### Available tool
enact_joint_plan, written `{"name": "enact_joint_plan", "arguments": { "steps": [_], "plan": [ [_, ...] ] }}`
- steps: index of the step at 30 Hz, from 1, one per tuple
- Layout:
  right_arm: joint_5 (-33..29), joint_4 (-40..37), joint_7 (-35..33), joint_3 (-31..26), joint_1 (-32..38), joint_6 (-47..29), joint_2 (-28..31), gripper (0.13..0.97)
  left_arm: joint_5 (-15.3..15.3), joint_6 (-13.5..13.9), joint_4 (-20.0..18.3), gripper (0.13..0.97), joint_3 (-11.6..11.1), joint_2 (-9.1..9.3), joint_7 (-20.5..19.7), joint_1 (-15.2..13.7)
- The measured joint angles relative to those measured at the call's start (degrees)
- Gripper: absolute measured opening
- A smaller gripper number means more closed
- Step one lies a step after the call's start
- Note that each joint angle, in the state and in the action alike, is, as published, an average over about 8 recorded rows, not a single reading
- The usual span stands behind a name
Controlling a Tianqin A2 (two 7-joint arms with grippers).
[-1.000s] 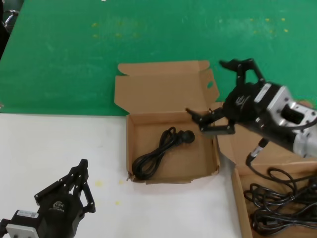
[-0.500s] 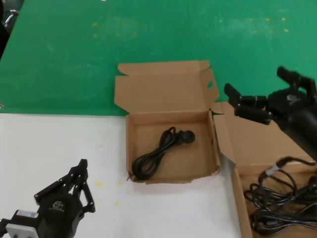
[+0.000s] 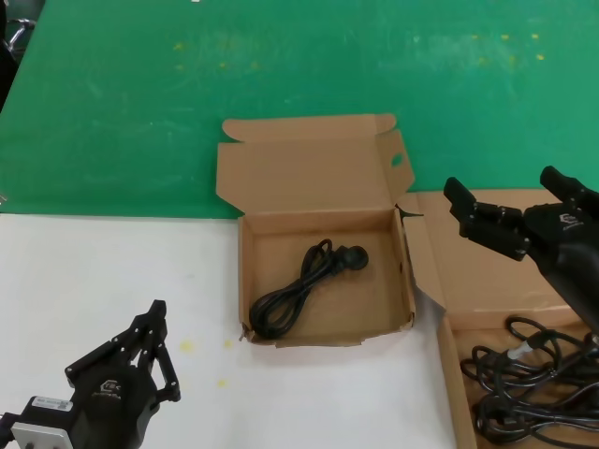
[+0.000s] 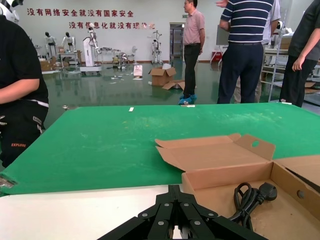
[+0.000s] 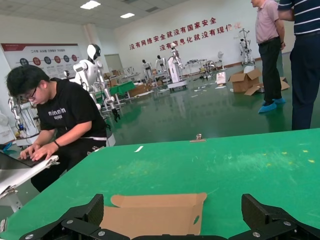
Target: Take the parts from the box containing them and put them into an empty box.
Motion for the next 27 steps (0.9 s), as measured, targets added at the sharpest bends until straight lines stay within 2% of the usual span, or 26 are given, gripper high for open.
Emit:
{"name": "enact_joint_plan", "arguments": {
  "steps": [10,19,27],
  "plan": [
    [0.3,0.0,-0.5,0.0,-0.4,0.3,0.0,0.966,0.0,0.0,0.0,0.152,0.0,0.00,0.0,0.0],
    [2.5,0.2,-4.0,0.0,-2.8,2.4,-0.1,0.966,-0.1,-0.1,0.0,0.234,-0.1,-0.02,0.1,0.1],
    [5.1,0.4,-8.2,-0.1,-5.8,4.9,-0.1,0.966,-0.2,-0.2,-0.1,0.383,-0.2,-0.05,0.1,0.3]
  ]
}}
